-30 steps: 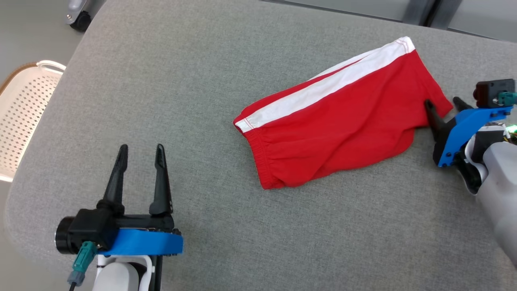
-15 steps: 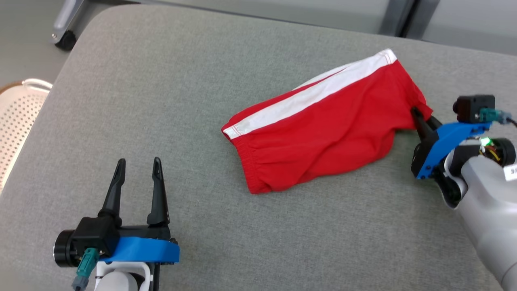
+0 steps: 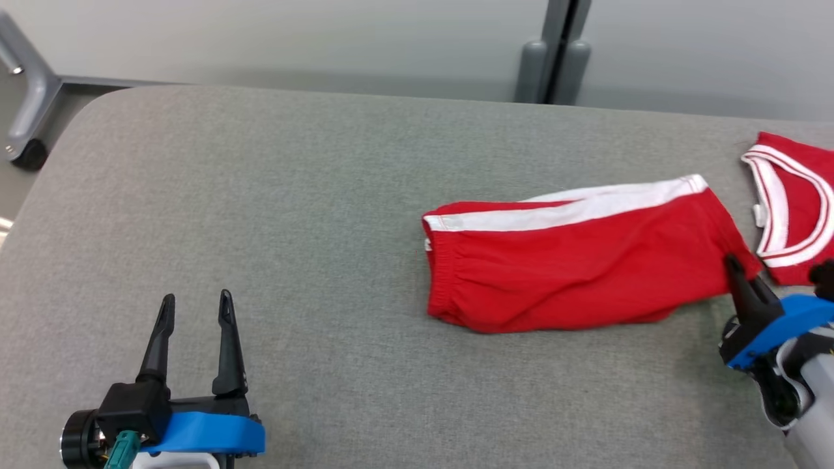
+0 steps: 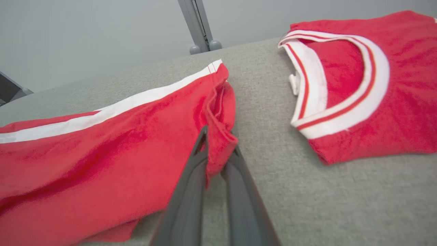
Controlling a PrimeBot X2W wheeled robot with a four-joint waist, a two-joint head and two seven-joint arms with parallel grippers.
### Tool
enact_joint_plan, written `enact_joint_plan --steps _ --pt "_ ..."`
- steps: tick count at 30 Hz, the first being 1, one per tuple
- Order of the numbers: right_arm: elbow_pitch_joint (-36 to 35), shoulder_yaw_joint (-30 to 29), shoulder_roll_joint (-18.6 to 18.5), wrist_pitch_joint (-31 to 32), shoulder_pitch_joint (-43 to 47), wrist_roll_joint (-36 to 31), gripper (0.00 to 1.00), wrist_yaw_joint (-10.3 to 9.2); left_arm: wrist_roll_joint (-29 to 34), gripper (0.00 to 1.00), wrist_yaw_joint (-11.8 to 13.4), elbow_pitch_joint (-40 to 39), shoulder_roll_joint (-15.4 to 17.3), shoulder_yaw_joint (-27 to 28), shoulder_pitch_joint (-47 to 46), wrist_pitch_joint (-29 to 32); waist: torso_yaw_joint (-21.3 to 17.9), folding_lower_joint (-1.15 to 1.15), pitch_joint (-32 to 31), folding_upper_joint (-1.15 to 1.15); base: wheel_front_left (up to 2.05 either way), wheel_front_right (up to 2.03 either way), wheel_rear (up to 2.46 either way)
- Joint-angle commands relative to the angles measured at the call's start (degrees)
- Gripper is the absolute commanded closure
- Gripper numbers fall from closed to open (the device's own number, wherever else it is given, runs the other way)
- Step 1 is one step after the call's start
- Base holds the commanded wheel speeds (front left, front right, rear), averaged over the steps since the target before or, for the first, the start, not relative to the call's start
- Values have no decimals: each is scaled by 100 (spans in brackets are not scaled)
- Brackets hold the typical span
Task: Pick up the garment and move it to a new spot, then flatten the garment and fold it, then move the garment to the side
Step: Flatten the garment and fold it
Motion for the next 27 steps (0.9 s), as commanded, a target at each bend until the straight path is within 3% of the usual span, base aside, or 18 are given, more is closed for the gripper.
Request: enact_joint_plan --steps 1,7,16,20,27 --pt "-85 -121 -52 -34 191 40 100 3 31 0 -35 5 -2 48 34 -22 -113 1 -92 0 0 0 0" --pt "-496 -688 30 -33 746 -125 100 3 71 0 -80 0 -1 120 16 -22 -252 1 -93 0 0 0 0" --pt "-1181 -1204 333 -33 825 -697 100 3 90 0 -60 42 -2 96 69 -22 -270 1 -222 0 0 0 0" --pt "-1737 -1228 559 -33 782 -933 100 3 62 0 -40 33 -3 69 97 -22 -218 1 -290 0 0 0 0" --pt "-2629 -754 996 111 687 -1281 100 3 5 0 -33 29 -3 15 116 -22 -38 1 -366 0 0 0 0"
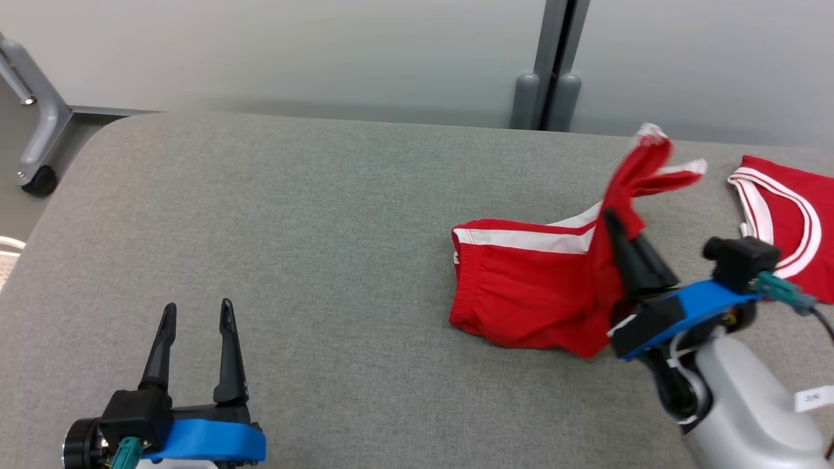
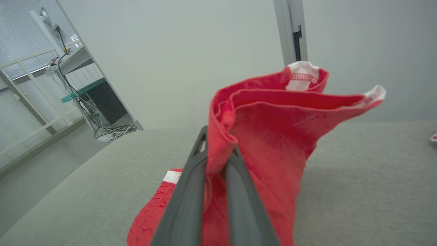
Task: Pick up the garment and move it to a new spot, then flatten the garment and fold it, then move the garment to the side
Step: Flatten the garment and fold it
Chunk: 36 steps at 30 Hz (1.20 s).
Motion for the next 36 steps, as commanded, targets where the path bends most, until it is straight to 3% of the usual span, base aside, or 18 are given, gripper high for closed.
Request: enact_joint_plan --steps 1,6,12,14,22,29,33,34,35,36 --pt "-106 107 103 99 -9 -49 100 4 -43 0 14 -2 -4 -27 34 -22 45 0 1 0 0 0 0" --pt "-258 614 353 448 204 -218 100 4 -80 0 27 -7 -5 -65 24 -22 183 0 27 0 0 0 0" --pt "121 1088 699 456 471 -155 100 4 -136 0 43 19 -6 -117 -81 -22 288 0 81 0 0 0 0" --pt "265 1281 744 394 478 -170 0 4 -141 0 47 22 -4 -121 -86 -22 282 0 103 0 0 0 0" --pt "219 1389 499 -36 310 -87 0 4 -85 0 10 65 -5 -38 -63 -22 187 0 48 0 0 0 0" --pt "-146 283 146 -122 437 -443 0 4 -48 0 7 44 -4 -11 44 -22 92 0 -53 0 0 0 0" --pt "-338 -371 216 -118 719 -853 0 4 -45 0 -4 38 -4 -33 57 -22 83 0 -77 0 0 0 0" --pt "-327 -454 260 -119 759 -907 21 4 -39 0 -13 33 -4 -40 54 -22 86 0 -71 0 0 0 0" --pt "-306 -505 290 -119 773 -971 91 4 -38 0 -23 29 -4 -39 47 -22 89 0 -62 0 0 0 0" --pt "-238 -513 301 -119 772 -1049 100 4 -41 0 -27 28 -4 -40 35 -22 93 0 -50 0 0 0 0"
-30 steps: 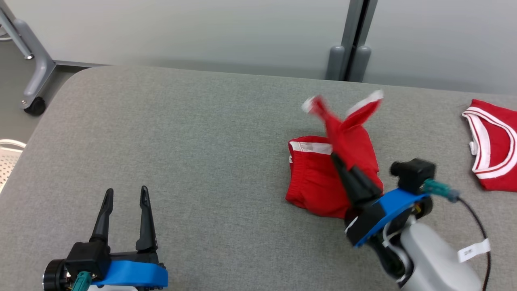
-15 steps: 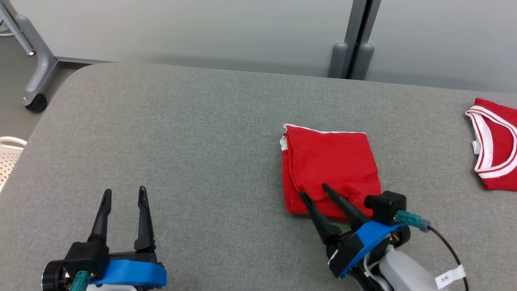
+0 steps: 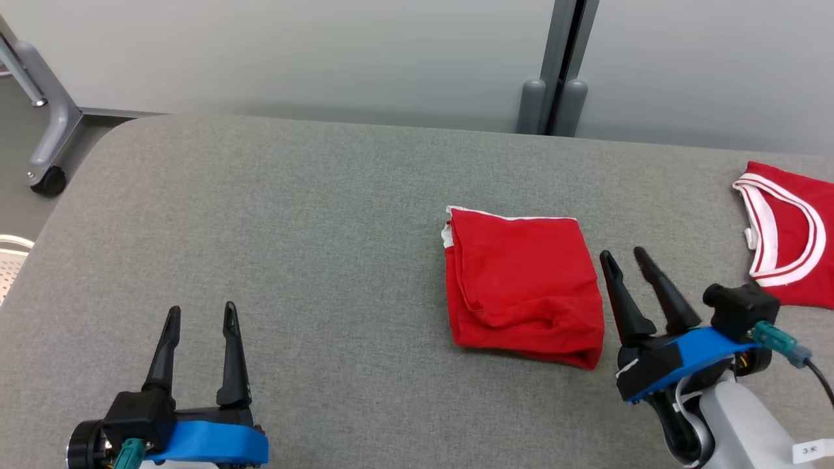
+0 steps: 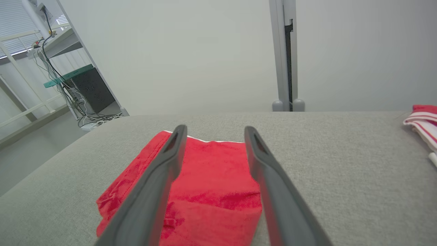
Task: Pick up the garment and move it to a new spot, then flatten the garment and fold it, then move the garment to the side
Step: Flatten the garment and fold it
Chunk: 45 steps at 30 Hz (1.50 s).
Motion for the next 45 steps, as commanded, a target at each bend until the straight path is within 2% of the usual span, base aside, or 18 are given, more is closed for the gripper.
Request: enact_joint_plan --steps 1,6,10,13,16,18,22,26,27,28,29,30,39,45 --pt "118 28 35 -14 0 -172 100 4 32 0 -28 -18 -4 2 5 -22 11 0 30 0 0 0 0" --pt "820 382 195 -15 -422 -563 100 4 16 0 -40 -8 -3 -48 -113 -22 80 0 139 0 0 0 0" --pt "1330 606 389 -14 -632 -555 100 4 3 0 -41 11 -3 -119 -177 -22 168 0 199 0 0 0 0" --pt "1716 1089 669 -15 -833 -543 100 4 17 0 -42 39 -5 -182 -240 -22 254 0 262 0 0 0 0" --pt "1745 1329 792 -16 -870 -442 100 4 8 0 -45 46 -4 -179 -259 -22 270 0 274 0 0 0 0" --pt "1688 1699 899 -16 -836 -295 100 3 -11 0 -38 54 -5 -150 -261 -22 262 0 293 0 0 0 0" --pt "1556 1943 955 -15 -813 -168 100 4 17 0 -31 72 -4 -118 -237 -22 205 0 283 0 0 0 0" --pt "1119 1738 962 -16 -804 -110 100 4 82 0 -18 111 -5 -7 -210 -22 63 0 204 0 0 0 0" --pt "958 1626 962 -16 -764 -140 95 4 104 0 -30 114 -4 11 -205 -22 28 0 178 0 0 0 0" --pt "820 1519 922 -15 -697 -195 64 4 132 0 -33 102 -3 58 -201 -22 -22 0 140 0 0 0 0" --pt "702 1396 851 -15 -623 -263 8 4 139 0 -35 96 -3 87 -188 -22 -63 0 109 0 0 0 0" --pt "564 1229 780 -15 -573 -343 0 3 152 0 -29 87 -3 125 -169 -22 -112 0 73 0 0 0 0" --pt "-340 -256 460 -15 287 -933 0 4 237 0 -78 91 -3 405 -10 -22 -592 0 -148 0 0 0 0" --pt "-649 -842 501 -15 871 -1244 0 4 281 0 -51 99 -4 431 153 -22 -837 0 -278 0 0 0 0"
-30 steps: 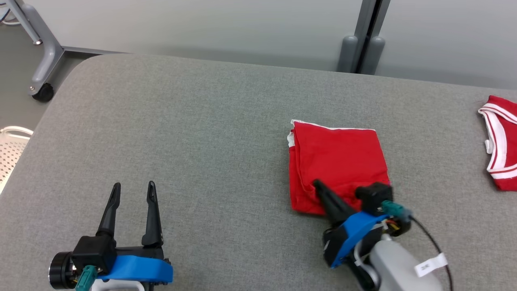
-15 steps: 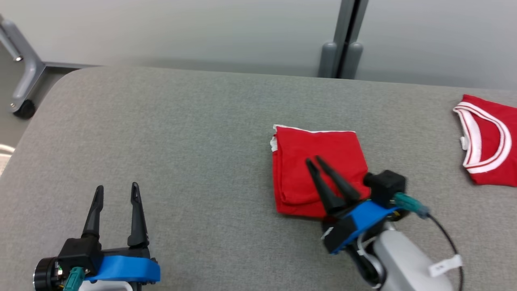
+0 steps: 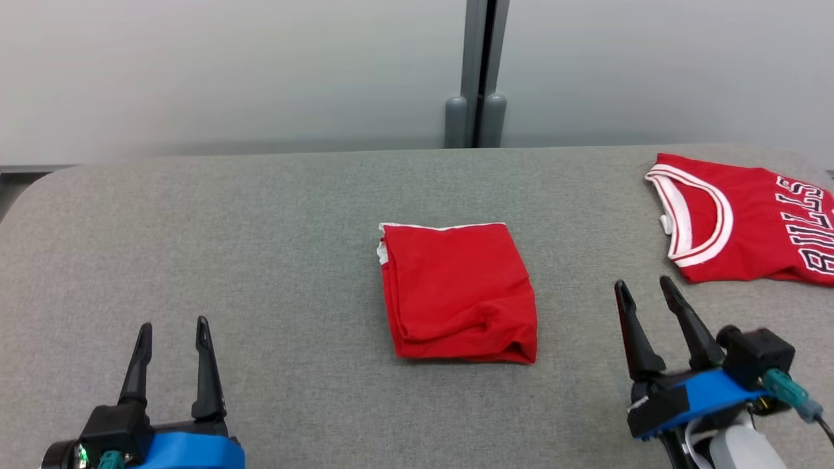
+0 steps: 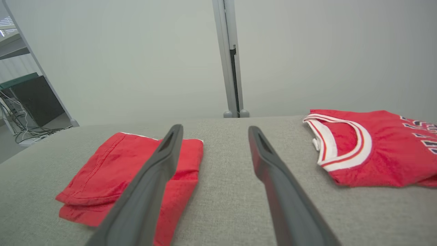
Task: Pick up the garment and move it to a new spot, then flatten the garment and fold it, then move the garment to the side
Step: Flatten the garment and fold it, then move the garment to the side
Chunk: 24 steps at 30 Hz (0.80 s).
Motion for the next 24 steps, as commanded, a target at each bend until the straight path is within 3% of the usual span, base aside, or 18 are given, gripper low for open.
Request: enact_joint_plan --steps 1,11,24 --pt "-64 -76 36 -15 186 -56 0 4 44 0 0 13 -3 8 95 -22 -81 1 -80 0 0 0 0" --pt "-270 -399 244 -15 886 -422 0 4 144 0 -2 107 -3 61 379 -22 -141 1 -343 0 0 0 0" --pt "-227 -419 409 -15 989 -730 0 4 289 0 35 174 29 -34 369 -22 42 1 -403 0 0 0 0"
